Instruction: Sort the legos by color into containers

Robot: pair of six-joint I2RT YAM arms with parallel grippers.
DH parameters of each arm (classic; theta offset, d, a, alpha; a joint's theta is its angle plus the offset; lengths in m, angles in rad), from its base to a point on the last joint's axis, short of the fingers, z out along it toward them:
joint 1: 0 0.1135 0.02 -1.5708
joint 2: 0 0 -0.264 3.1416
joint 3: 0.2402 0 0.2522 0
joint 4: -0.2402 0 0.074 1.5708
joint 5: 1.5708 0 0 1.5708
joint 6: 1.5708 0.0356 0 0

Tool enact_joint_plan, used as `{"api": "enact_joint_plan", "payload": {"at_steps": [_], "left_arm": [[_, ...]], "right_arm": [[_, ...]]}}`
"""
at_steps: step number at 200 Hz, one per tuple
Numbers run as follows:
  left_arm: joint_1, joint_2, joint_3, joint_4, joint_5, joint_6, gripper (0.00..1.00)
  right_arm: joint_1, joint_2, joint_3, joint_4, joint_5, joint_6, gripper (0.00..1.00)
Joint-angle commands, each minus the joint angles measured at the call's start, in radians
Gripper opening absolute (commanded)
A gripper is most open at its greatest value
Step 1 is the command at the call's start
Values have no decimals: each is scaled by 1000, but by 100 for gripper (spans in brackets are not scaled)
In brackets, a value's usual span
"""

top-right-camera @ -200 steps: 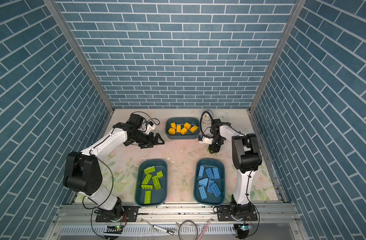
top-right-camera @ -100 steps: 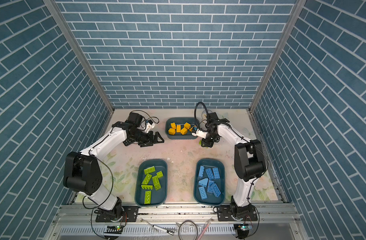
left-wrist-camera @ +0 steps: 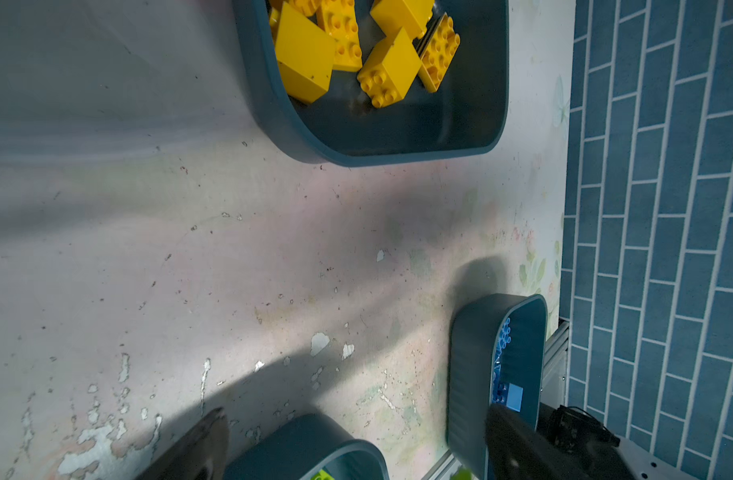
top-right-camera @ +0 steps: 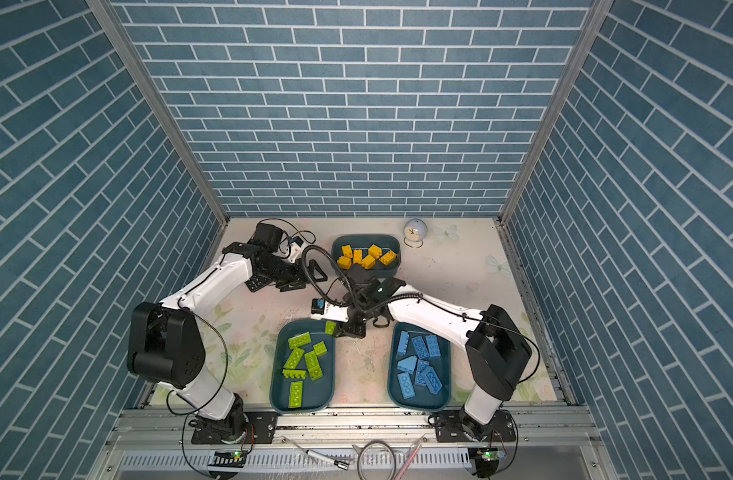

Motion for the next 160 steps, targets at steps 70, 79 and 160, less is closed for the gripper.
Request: {"api": "enact_joint_plan", "payload": {"at_steps": [70,79,160], "left_arm": [[14,-9,-46,32,29,-7,97],[14,-13,-54,37,28,-8,98],[88,-107,-62,19,-150,42,98]], "right_arm": [[217,129,11,69,-29,4,44],[217,127,14,66,-37,9,51],[-12,-102,-78,40,40,140,64]]}}
